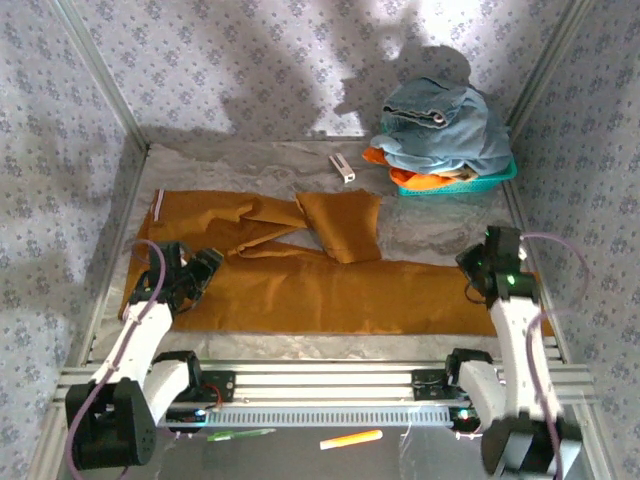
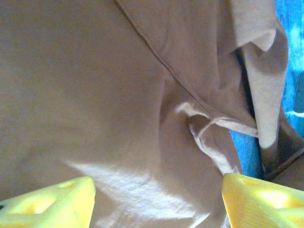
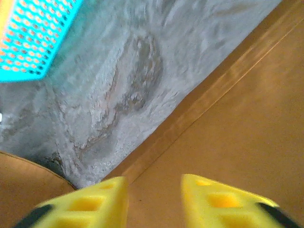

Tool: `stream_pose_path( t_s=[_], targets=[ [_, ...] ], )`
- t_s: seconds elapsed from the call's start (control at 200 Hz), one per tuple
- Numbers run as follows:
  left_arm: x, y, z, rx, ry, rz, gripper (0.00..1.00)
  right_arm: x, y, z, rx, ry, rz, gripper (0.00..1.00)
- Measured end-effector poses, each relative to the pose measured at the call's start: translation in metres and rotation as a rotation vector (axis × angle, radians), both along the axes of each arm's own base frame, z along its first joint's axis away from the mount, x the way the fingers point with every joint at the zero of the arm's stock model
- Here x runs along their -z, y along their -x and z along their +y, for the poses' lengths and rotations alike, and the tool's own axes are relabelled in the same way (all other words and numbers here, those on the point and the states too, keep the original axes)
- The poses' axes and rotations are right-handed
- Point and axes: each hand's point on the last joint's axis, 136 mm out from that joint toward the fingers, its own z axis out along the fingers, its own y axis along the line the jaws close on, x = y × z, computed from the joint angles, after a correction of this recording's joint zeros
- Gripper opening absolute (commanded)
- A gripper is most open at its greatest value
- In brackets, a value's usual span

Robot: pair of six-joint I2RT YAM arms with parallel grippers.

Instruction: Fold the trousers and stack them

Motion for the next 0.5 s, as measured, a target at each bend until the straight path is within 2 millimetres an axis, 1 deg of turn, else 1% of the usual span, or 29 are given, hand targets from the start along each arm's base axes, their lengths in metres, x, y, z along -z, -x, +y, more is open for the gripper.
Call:
stream_pose_path(
  t_s=[0.045, 0.075, 0.11, 0.15, 0.255, 0.325, 0.4, 0.44, 0.5],
  targets=[
    [-0.002, -0.004, -0.008, 0.022, -0.010, -0.001, 0.73, 0.019, -0.011, 0.004, -0.019, -0.019, 0.053, 0.05],
    [-0.002, -0.007, -0.012, 0.035, -0.013, -0.001, 0.73, 0.033, -0.017, 0.007, -0.029, -0.032, 0.092, 0.04],
    [0.000, -0.009, -0.014, 0.037, -0.014, 0.003, 0.73, 0.046, -0.021, 0.010, -0.034, -0.043, 0.120, 0.03],
    [0.005, -0.012, -0.013, 0.025, -0.015, 0.016, 0.73, 0.060, -0.023, 0.014, -0.044, -0.054, 0.150, 0.02],
    [0.023, -0.014, -0.006, -0.021, -0.020, 0.074, 0.73, 0.087, -0.022, 0.026, -0.077, -0.074, 0.205, 0.02],
    [0.034, -0.011, 0.000, -0.052, -0.021, 0.101, 0.74, 0.099, -0.017, 0.029, -0.088, -0.081, 0.234, 0.02],
    [0.044, -0.003, 0.012, -0.095, -0.034, 0.131, 0.76, 0.106, -0.011, 0.026, -0.088, -0.085, 0.254, 0.05],
    [0.048, 0.002, 0.018, -0.119, -0.044, 0.144, 0.76, 0.108, -0.010, 0.024, -0.086, -0.087, 0.258, 0.09],
    [0.051, 0.008, 0.027, -0.153, -0.051, 0.149, 0.76, 0.108, -0.009, 0.022, -0.098, -0.089, 0.259, 0.20]
  ],
)
